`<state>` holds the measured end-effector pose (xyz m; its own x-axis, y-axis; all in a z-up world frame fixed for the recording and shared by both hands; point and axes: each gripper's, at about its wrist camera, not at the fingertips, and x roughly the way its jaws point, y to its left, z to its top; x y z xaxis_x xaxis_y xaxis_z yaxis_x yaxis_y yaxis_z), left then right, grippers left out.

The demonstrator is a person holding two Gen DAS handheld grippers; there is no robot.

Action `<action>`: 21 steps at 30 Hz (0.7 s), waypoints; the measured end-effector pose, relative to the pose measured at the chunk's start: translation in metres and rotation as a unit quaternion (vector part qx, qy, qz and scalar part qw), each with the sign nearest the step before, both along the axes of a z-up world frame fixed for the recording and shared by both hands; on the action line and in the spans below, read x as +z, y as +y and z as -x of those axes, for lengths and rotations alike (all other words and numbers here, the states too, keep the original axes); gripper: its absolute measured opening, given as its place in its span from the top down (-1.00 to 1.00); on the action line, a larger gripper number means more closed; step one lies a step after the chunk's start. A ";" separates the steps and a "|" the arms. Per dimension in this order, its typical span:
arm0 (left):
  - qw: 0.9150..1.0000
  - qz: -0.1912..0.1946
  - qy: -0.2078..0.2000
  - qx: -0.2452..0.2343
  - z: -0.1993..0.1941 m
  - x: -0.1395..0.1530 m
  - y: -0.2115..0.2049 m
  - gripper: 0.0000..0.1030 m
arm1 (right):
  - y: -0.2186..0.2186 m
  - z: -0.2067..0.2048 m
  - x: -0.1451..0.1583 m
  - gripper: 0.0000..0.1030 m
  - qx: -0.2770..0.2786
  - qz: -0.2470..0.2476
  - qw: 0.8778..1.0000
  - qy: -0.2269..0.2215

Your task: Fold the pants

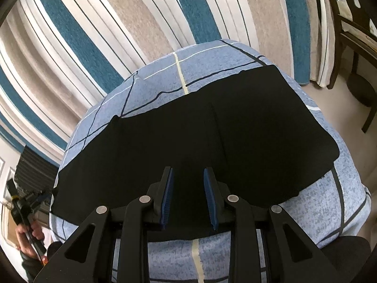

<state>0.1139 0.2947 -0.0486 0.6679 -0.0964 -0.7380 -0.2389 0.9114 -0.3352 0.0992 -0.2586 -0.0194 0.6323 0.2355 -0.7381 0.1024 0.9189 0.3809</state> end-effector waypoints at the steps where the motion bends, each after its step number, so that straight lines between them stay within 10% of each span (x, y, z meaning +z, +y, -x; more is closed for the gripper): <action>1: 1.000 0.001 -0.003 -0.014 -0.008 0.002 -0.002 0.20 | 0.001 0.000 0.000 0.42 0.000 -0.001 1.000 -0.001; 3: 0.998 0.011 0.007 -0.060 -0.028 -0.004 -0.007 -0.07 | 0.002 0.000 0.001 0.37 0.000 -0.006 1.000 -0.003; 10: 0.997 -0.033 0.047 -0.058 -0.069 -0.026 -0.019 -0.03 | 0.004 0.002 0.001 0.37 0.001 0.004 1.000 -0.003; 13: 0.992 -0.075 0.041 -0.095 -0.072 -0.025 -0.038 0.85 | 0.005 -0.002 -0.001 0.37 -0.001 0.004 1.000 -0.001; 18: 0.992 -0.105 -0.039 -0.065 -0.056 0.001 -0.036 0.85 | 0.009 -0.008 0.001 0.37 0.005 0.015 1.000 -0.007; 21: 0.994 -0.100 0.003 -0.033 -0.065 -0.012 -0.021 0.80 | 0.003 -0.011 -0.002 0.37 0.000 0.015 1.000 -0.009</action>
<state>0.1790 0.2741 -0.0608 0.6601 0.0093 -0.7511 -0.1774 0.9736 -0.1439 0.1099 -0.2552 -0.0214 0.6452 0.2131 -0.7337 0.0956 0.9302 0.3543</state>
